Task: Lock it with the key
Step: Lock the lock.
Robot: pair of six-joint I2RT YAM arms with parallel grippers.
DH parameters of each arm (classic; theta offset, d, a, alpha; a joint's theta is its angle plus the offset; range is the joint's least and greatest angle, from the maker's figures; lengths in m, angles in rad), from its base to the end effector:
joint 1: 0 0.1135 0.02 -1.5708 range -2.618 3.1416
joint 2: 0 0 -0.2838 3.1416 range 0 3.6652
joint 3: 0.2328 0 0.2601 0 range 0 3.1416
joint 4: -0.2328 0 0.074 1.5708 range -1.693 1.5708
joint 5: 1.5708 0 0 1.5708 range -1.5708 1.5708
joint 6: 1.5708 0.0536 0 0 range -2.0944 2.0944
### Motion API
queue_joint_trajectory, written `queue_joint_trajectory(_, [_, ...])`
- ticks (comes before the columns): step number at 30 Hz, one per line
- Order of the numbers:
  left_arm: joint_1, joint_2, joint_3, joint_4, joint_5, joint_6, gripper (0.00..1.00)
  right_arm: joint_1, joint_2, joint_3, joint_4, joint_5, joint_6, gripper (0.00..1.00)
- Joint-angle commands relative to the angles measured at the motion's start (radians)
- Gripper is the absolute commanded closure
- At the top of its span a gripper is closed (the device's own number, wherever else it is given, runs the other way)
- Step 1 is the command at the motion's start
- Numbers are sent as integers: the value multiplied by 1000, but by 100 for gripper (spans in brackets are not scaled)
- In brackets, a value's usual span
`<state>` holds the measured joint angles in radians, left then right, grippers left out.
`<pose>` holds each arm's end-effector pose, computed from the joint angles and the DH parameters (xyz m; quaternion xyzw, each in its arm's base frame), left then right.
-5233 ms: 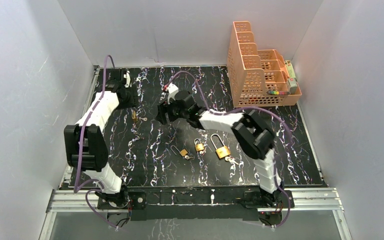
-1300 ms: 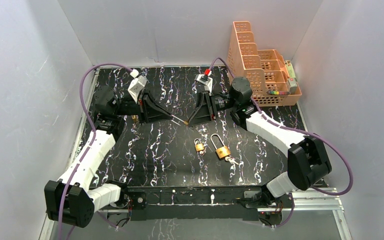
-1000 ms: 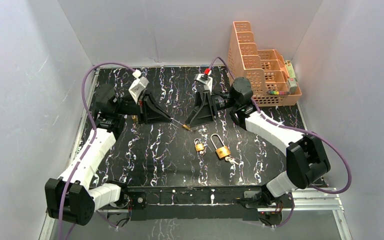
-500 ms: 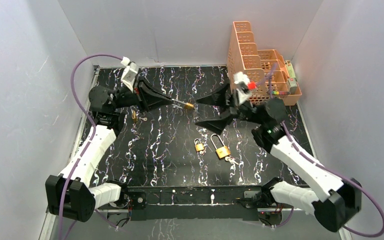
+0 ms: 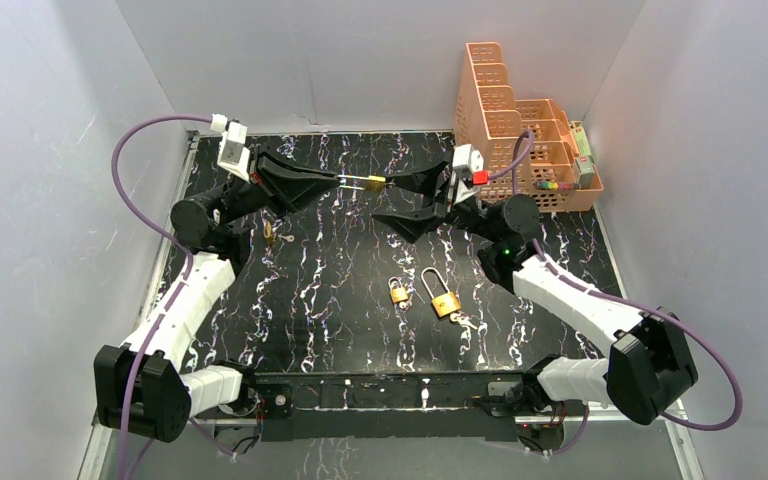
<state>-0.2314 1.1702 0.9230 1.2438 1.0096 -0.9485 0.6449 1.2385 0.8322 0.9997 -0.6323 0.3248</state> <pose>0.2087 -0.0958 0.4572 0.3474 0.3949 -0.5808 0.6214 0.2054 0.1941 0.4024 -0.3421 0.3968 0.5203 0.6744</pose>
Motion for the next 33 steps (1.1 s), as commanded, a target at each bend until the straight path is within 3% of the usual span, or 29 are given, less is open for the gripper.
queue_joint_trajectory(1, [-3,-13,1,137,-25,-30,100,7,-1,98,101,-28,-18,24])
queue_joint_trajectory(4, [-3,-11,-1,138,-28,-25,100,6,-2,112,97,-50,-12,32])
queue_joint_trajectory(17, [-3,6,14,149,-9,-42,100,7,11,194,36,-92,-1,50])
queue_joint_trajectory(18, [-3,6,13,149,-9,-41,100,7,17,202,34,-97,4,55])
queue_joint_trajectory(22, [-3,6,13,149,-13,-40,100,7,42,263,-53,-114,18,99])
queue_joint_trajectory(31, [0,-9,25,145,39,-44,100,-17,40,406,-376,-157,-29,100])
queue_joint_trajectory(32, [2,-14,28,137,60,-42,91,-30,43,431,-417,-184,-27,100])
queue_joint_trajectory(33, [6,-19,34,123,86,-42,65,-45,48,459,-458,-209,-27,100])
